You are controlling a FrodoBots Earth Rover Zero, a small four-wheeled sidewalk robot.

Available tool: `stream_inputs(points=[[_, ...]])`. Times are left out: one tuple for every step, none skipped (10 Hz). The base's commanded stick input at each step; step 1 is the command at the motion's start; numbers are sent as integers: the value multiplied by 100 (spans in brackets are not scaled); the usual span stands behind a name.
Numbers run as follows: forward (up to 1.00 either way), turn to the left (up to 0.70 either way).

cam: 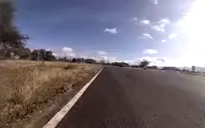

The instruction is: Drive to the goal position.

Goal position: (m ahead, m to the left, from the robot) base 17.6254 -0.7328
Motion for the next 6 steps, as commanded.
stream_inputs(points=[[45, 0], [45, 0], [45, 0], [45, 0], [45, 0], [45, 0]])
